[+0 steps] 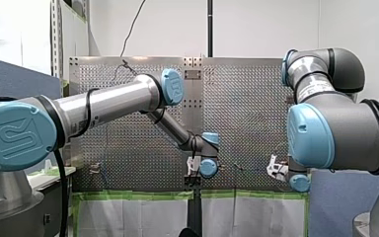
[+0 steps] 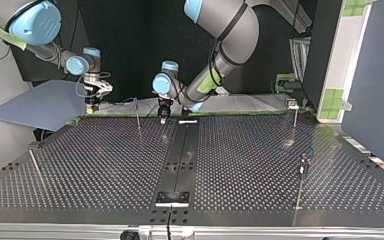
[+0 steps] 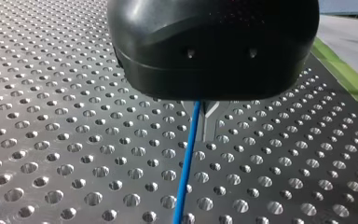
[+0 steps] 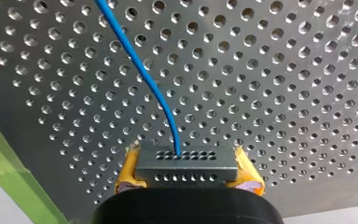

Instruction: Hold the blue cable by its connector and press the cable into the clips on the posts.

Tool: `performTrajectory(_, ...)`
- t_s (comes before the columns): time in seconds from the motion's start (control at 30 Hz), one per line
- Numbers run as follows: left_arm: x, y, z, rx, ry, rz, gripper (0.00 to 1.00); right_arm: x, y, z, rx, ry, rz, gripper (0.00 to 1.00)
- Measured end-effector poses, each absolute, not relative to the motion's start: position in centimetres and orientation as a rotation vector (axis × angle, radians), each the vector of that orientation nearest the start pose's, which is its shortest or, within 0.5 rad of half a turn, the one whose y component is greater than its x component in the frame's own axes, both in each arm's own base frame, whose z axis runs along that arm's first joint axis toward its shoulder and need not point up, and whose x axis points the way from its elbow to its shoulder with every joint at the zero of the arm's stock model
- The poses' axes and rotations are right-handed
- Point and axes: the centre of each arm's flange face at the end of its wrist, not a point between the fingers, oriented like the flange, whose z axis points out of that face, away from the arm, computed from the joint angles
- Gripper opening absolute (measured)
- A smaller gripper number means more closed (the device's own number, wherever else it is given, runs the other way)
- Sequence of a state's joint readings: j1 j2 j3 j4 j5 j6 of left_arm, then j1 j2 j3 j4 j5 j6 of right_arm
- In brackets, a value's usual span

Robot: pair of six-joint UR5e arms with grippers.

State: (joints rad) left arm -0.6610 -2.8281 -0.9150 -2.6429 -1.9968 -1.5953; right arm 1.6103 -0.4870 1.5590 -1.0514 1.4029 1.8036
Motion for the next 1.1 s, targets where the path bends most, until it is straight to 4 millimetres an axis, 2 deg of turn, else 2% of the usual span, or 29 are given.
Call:
performTrajectory(0.23,58.3,-56.7,-3.6,0.208,1.656,-0.161,0.0,17.4,-65.9,-8.1,1.265,-1.317,1.519,0.0)
performTrajectory(0.5,58.6,-56.4,-3.6,0.206,1.66,-0.155,0.0,16.4,-67.3,-7.5,1.216,-1.348,1.52,0.0)
performTrajectory(1.03,58.7,-55.9,-4.0,0.225,1.671,-0.166,0.0,15.6,-67.6,-7.4,1.168,-1.382,1.516,0.0)
performTrajectory(1.07,58.6,-56.0,-4.2,0.231,1.672,-0.17,0.08,15.6,-67.6,-7.4,1.17,-1.382,1.516,0.0)
performTrajectory(1.1,58.3,-56.0,-4.4,0.242,1.672,-0.176,0.23,15.7,-67.5,-7.4,1.172,-1.381,1.516,0.0)
